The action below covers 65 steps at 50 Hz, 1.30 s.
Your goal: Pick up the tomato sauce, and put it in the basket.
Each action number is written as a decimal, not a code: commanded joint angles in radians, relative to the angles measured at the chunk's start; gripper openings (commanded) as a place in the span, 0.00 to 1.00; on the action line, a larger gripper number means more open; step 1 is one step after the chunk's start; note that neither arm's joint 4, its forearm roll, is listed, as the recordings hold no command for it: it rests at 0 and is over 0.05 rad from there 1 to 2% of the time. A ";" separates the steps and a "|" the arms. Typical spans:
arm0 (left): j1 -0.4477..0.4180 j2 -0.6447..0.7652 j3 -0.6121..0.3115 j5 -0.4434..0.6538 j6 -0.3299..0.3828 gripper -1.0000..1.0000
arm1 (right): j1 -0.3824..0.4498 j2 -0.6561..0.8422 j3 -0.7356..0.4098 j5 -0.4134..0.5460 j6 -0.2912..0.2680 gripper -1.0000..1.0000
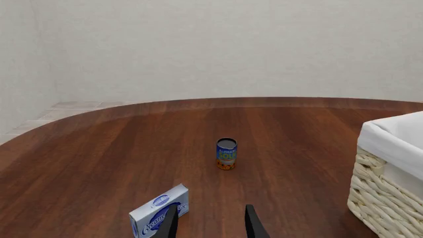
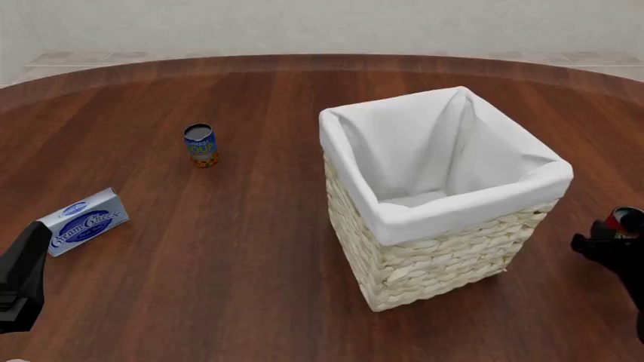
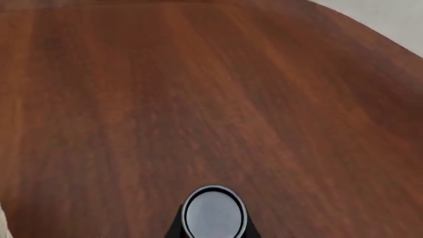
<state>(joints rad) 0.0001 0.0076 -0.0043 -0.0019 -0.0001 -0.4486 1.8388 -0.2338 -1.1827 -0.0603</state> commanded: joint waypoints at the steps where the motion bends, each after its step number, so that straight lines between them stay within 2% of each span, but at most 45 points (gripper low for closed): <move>1: 0.000 0.000 0.000 0.000 0.000 1.00 | 0.016 -0.146 0.044 0.068 -0.018 0.00; 5: 0.000 0.000 0.000 0.000 0.000 1.00 | 0.026 -0.205 0.058 0.104 -0.034 0.00; 7: 0.000 0.000 0.000 0.000 0.000 1.00 | 0.031 -0.253 0.071 0.124 -0.070 0.00; 16: 0.000 0.000 0.000 0.000 0.000 1.00 | 0.055 -0.386 0.080 0.233 -0.075 0.00; 24: 0.000 0.000 0.000 0.000 0.000 1.00 | 0.082 -0.542 0.077 0.375 -0.068 0.00; 26: 0.000 0.000 0.000 0.000 0.000 1.00 | 0.092 -0.573 0.076 0.404 -0.074 0.00; 28: 0.000 0.000 0.000 0.000 0.000 1.00 | 0.105 -0.623 0.077 0.444 -0.112 0.00; 33: 0.000 0.000 0.000 0.000 0.000 1.00 | 0.114 -0.685 0.071 0.504 -0.127 0.00; 40: 0.000 0.000 0.000 0.000 0.000 1.00 | 0.143 -0.791 0.049 0.618 -0.135 0.00; 49: 0.000 0.000 0.000 0.000 0.000 1.00 | 0.179 -0.964 -0.018 0.823 -0.143 0.00; 54: 0.000 0.000 0.000 0.000 0.000 1.00 | 0.194 -1.011 -0.054 0.894 -0.145 0.00; 65: 0.000 0.000 0.000 0.000 0.000 1.00 | 0.219 -1.057 -0.118 0.989 -0.151 0.00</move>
<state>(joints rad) 0.0001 0.0076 -0.0043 -0.0019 -0.0002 -0.2562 0.8551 -0.2912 -0.3041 -0.2207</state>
